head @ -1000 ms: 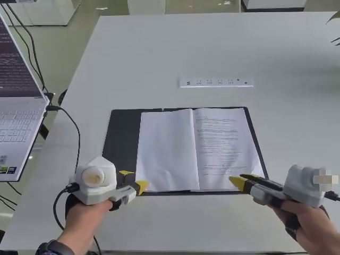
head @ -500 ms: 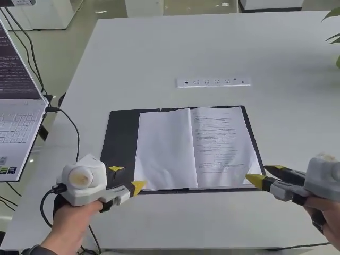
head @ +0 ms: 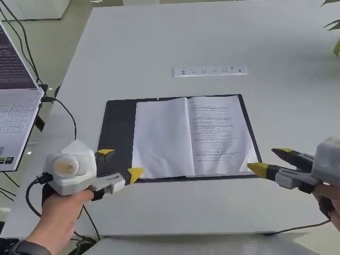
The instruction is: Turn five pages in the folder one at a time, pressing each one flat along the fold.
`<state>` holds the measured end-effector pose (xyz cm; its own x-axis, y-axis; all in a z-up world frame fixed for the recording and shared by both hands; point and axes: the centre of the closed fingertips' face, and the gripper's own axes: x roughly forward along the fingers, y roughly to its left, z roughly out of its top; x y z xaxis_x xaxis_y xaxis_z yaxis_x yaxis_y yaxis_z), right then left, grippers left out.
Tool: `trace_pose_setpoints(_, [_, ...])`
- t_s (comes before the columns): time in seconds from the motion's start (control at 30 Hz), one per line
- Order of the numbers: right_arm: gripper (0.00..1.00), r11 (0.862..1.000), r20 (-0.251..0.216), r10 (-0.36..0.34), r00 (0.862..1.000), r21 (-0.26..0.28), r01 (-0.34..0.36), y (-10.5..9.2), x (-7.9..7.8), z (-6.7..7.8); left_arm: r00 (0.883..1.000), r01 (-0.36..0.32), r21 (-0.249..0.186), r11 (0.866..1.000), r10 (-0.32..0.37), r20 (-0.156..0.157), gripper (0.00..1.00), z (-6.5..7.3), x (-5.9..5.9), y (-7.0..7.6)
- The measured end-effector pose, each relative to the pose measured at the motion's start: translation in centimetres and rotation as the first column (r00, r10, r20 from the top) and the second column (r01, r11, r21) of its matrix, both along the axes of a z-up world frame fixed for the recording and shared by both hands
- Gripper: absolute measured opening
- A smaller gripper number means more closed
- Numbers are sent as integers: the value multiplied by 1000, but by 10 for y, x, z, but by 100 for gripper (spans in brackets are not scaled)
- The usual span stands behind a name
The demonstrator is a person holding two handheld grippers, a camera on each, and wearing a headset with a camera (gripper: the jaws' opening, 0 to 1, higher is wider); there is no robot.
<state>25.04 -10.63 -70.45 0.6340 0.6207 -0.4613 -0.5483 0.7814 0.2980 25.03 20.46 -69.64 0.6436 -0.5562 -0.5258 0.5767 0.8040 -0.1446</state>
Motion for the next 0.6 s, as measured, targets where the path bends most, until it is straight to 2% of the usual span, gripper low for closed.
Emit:
trace_pose_setpoints(0.2, [69,1000,2,3,1000,-13,-3,0,-9,2,1000,-11,-15,1000,11,6,69,2,-8,0])
trace_pose_setpoints(0.27, [71,1000,4,4,1000,-25,-4,0,-12,2,1000,-20,-29,999,20,-4,72,1,-12,-1])
trace_pose_setpoints(0.37, [72,999,-3,3,1000,-33,-3,0,-18,1,1000,-22,-21,1000,22,-10,75,0,-17,-2])
trace_pose_setpoints(0.6, [73,999,-17,3,1000,-43,-3,-1,-24,-3,999,-31,-22,999,31,-13,76,0,-17,-1])
